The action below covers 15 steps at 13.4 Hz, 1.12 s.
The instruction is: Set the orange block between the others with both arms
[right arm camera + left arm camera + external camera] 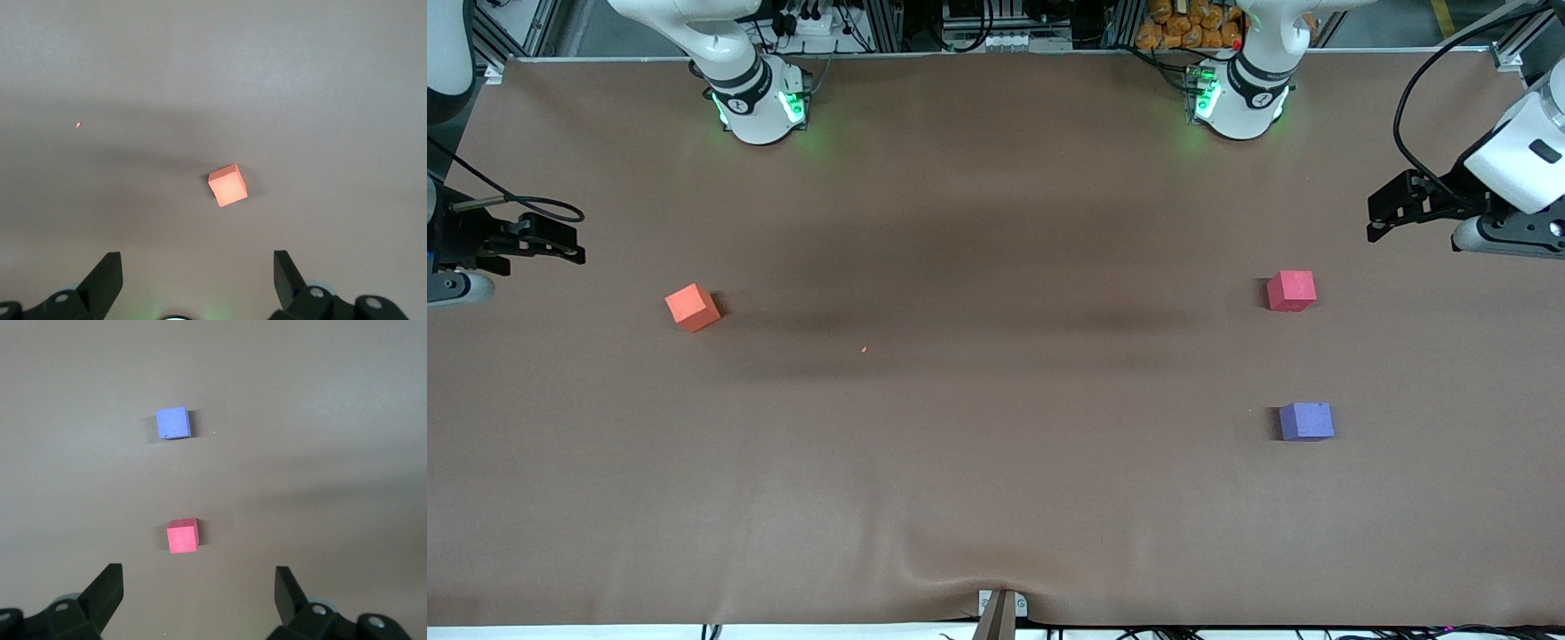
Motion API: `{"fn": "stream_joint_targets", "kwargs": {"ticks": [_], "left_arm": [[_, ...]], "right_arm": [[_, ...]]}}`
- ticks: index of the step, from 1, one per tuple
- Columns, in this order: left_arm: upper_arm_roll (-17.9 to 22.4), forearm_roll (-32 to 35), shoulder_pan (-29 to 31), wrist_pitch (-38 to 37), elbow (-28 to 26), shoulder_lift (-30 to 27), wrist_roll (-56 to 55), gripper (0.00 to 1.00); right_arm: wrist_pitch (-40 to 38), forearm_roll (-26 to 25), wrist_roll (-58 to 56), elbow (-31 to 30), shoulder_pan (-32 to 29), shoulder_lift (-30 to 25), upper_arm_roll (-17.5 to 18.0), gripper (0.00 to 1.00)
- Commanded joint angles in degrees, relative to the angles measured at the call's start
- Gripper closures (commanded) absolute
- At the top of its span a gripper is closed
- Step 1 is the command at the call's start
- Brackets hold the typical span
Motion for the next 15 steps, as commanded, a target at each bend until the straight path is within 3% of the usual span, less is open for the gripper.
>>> {"fn": "stream_joint_targets", "kwargs": {"ticks": [1, 15], "left_arm": [[-0.3, 0.3, 0.3, -1.1, 1.0, 0.4, 0.2, 0.0], [-0.3, 0.3, 0.3, -1.0, 1.2, 0.5, -0.1, 0.0]], "right_arm": [[-0.8, -0.9, 0.7, 1.6, 0.7, 0.4, -0.2, 0.0], [-3.1, -0.6, 0.0, 1.3, 0.0, 1.1, -0.2, 0.0]]}}
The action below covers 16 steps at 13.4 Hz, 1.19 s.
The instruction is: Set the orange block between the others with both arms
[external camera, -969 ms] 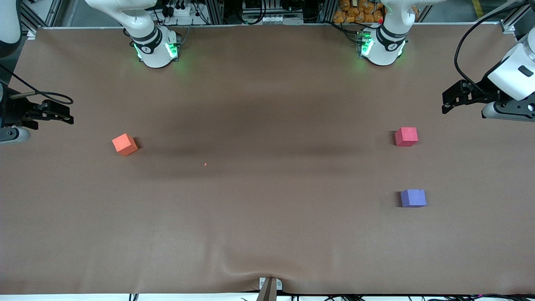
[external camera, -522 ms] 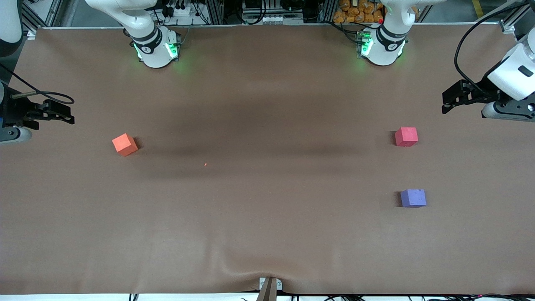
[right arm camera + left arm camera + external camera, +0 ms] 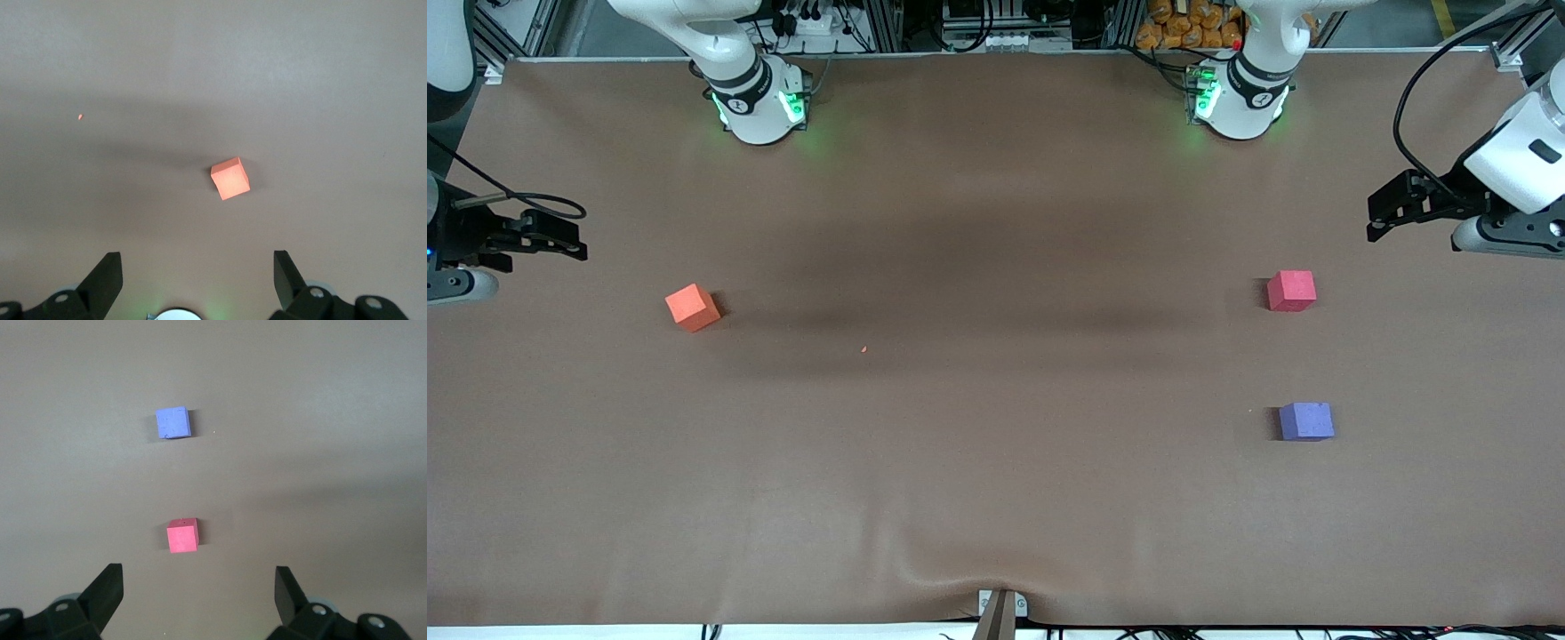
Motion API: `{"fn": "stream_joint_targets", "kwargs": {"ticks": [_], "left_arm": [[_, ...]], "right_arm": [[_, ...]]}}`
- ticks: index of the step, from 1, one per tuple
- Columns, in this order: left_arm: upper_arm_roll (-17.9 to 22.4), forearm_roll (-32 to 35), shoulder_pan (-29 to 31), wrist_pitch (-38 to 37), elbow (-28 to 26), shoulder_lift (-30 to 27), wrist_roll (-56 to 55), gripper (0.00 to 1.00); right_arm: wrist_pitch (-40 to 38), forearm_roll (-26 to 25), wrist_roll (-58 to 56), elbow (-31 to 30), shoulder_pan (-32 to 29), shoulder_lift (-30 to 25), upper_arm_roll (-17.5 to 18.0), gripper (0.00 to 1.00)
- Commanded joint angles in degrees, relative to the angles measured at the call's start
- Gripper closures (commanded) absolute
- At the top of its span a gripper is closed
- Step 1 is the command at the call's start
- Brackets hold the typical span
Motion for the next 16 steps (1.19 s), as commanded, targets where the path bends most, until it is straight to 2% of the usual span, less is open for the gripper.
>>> {"fn": "stream_joint_targets", "kwargs": {"ticks": [1, 5, 9, 11, 16], "left_arm": [[-0.3, 0.3, 0.3, -0.9, 1.2, 0.5, -0.1, 0.0], [-0.3, 0.3, 0.3, -0.9, 1.2, 0.5, -0.1, 0.0], [-0.3, 0.3, 0.4, -0.9, 1.2, 0.5, -0.1, 0.0], [-0.3, 0.3, 0.4, -0.9, 1.2, 0.5, -0.1, 0.0], [-0.2, 0.3, 0.3, -0.9, 1.2, 0.5, -0.1, 0.0]], "right_arm": [[-1.0, -0.6, 0.0, 1.2, -0.3, 1.2, -0.1, 0.0], [-0.9, -0.7, 0.0, 0.9, 0.0, 4.9, -0.2, 0.0], [0.3, -1.0, 0.0, 0.9, 0.0, 11.3, -0.1, 0.0], [4.6, -1.3, -1.4, -0.4, -0.2, 14.7, -0.2, 0.0], [15.9, -1.3, -17.4, -4.0, -2.9, 23.3, -0.2, 0.0]]}}
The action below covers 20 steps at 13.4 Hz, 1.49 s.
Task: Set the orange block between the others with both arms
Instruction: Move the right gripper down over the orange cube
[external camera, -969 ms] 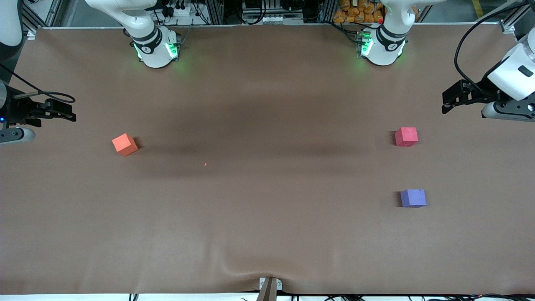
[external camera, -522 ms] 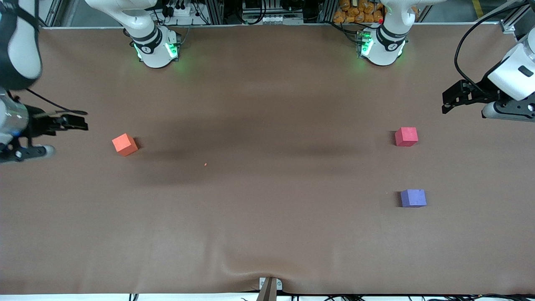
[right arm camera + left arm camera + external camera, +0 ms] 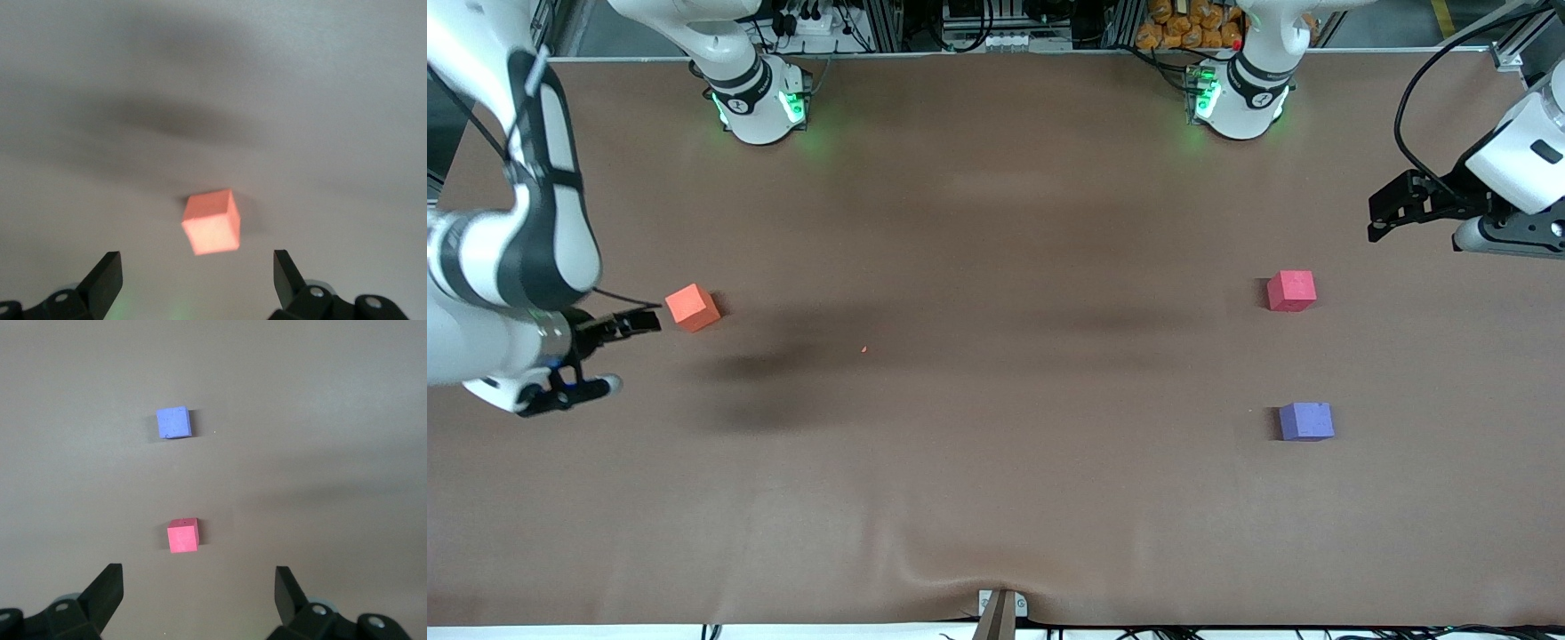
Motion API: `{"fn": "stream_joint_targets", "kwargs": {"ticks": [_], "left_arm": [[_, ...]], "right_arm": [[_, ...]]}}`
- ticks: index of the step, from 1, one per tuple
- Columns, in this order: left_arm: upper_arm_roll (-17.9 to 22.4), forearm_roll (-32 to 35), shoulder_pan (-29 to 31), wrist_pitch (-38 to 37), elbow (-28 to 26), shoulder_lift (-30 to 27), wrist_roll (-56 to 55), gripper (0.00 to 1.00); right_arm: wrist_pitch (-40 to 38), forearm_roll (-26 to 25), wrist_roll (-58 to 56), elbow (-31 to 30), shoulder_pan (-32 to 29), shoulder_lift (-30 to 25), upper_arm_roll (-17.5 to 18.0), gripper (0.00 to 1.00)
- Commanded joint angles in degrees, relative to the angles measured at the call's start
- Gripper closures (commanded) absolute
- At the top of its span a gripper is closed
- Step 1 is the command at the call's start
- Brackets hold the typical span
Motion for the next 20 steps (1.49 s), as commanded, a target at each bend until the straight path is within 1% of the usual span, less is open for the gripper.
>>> {"fn": "stream_joint_targets", "kwargs": {"ticks": [1, 2, 4, 8, 11, 13, 16, 18, 20], "left_arm": [[-0.2, 0.3, 0.3, -0.9, 1.2, 0.4, -0.1, 0.0], [-0.2, 0.3, 0.3, -0.9, 1.2, 0.4, -0.1, 0.0], [-0.2, 0.3, 0.4, -0.9, 1.1, 0.4, -0.1, 0.0], [-0.2, 0.3, 0.2, -1.0, 1.1, 0.4, -0.2, 0.0], [-0.2, 0.3, 0.8, -1.0, 1.1, 0.4, -0.1, 0.0], [-0.3, 0.3, 0.8, -1.0, 1.1, 0.4, -0.1, 0.0], [-0.3, 0.3, 0.8, -1.0, 1.1, 0.4, -0.1, 0.0], [-0.3, 0.3, 0.8, -1.0, 1.1, 0.4, -0.1, 0.0], [-0.3, 0.3, 0.8, -1.0, 1.1, 0.4, -0.1, 0.0]], "right_arm": [[4.6, -1.0, -8.9, -2.4, -1.8, 3.0, 0.4, 0.0], [5.9, -1.0, -11.9, -3.8, -2.0, 3.8, 0.3, 0.0], [6.6, -1.0, -12.7, -6.7, -3.2, 4.5, 0.3, 0.0], [6.0, -1.0, -13.0, -8.2, -3.2, 5.7, 0.4, 0.0], [5.9, -1.0, -13.0, -10.4, -2.8, 5.8, 0.3, 0.0], [5.9, -2.2, -12.9, -10.9, -2.4, 5.8, 0.3, 0.0], [4.9, -6.0, -12.9, -11.3, -0.3, 5.8, 0.3, 0.0], [3.2, -6.0, -12.8, -11.3, -0.3, 5.8, 0.4, 0.0], [3.1, -6.0, -12.7, -11.4, -0.2, 5.8, 0.4, 0.0]]}}
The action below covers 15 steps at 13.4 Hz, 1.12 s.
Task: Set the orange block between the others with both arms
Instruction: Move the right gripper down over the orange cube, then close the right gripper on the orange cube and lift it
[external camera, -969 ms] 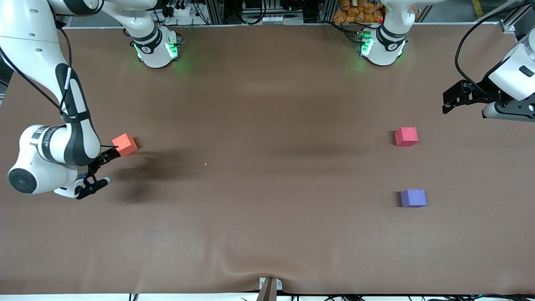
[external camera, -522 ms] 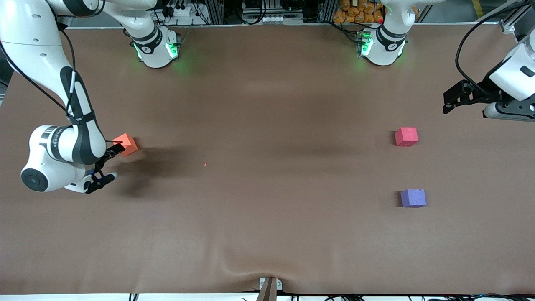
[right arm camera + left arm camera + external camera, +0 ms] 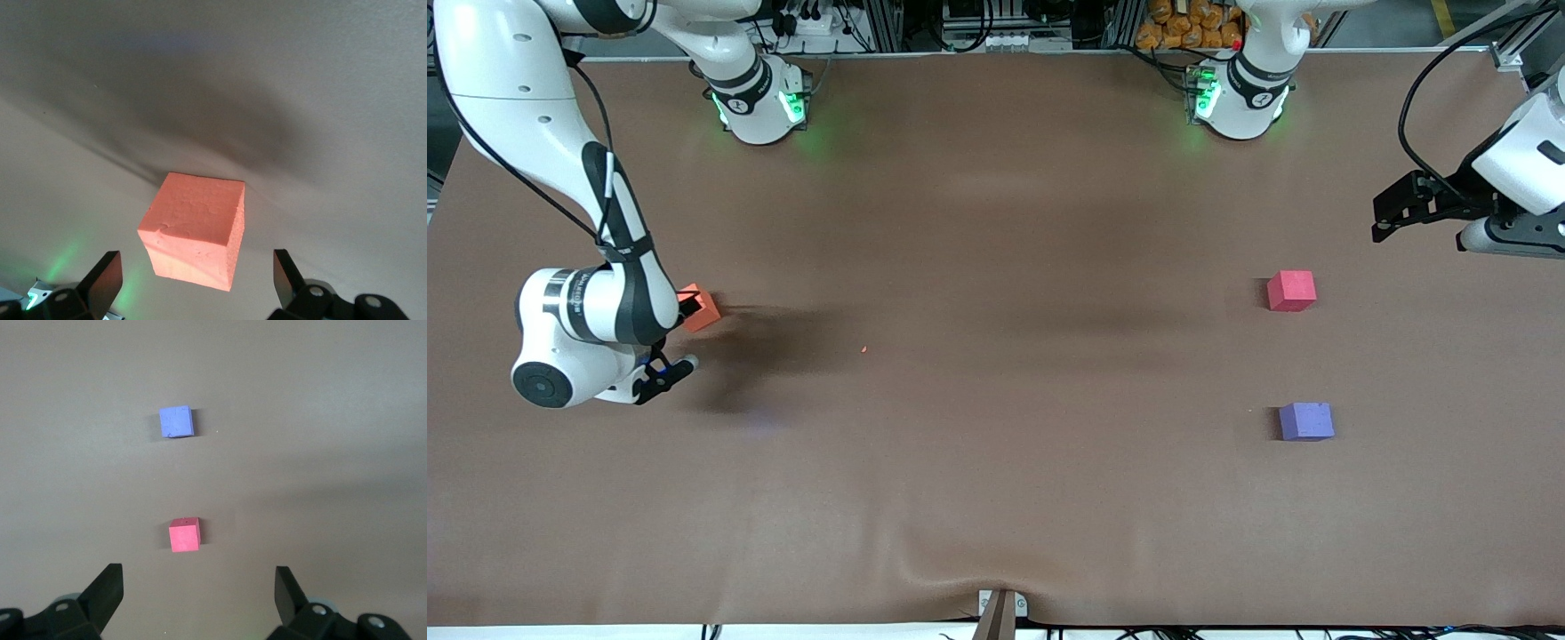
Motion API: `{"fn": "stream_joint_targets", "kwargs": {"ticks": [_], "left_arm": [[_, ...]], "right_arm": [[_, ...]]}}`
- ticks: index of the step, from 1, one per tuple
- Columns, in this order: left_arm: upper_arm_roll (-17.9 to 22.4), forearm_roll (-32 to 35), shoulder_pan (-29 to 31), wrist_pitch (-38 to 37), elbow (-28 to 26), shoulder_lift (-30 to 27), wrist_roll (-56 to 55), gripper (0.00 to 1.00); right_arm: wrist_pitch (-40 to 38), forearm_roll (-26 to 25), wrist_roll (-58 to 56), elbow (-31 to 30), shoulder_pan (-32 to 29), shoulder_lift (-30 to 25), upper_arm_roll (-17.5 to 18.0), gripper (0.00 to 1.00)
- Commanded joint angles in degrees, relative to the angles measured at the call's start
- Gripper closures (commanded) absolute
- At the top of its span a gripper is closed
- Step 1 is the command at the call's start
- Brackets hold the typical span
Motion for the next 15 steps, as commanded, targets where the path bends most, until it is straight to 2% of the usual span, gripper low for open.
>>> {"fn": "stream_joint_targets", "kwargs": {"ticks": [1, 15], "left_arm": [[-0.4, 0.3, 0.4, -0.9, 1.1, 0.4, -0.1, 0.0], [-0.4, 0.3, 0.5, -0.9, 1.0, 0.4, -0.1, 0.0]], "right_arm": [[-0.6, -1.8, -0.5, -1.0, -0.2, -0.5, 0.2, 0.0], [2.7, -2.1, -0.4, -5.2, -0.2, 0.0, 0.2, 0.0]]}}
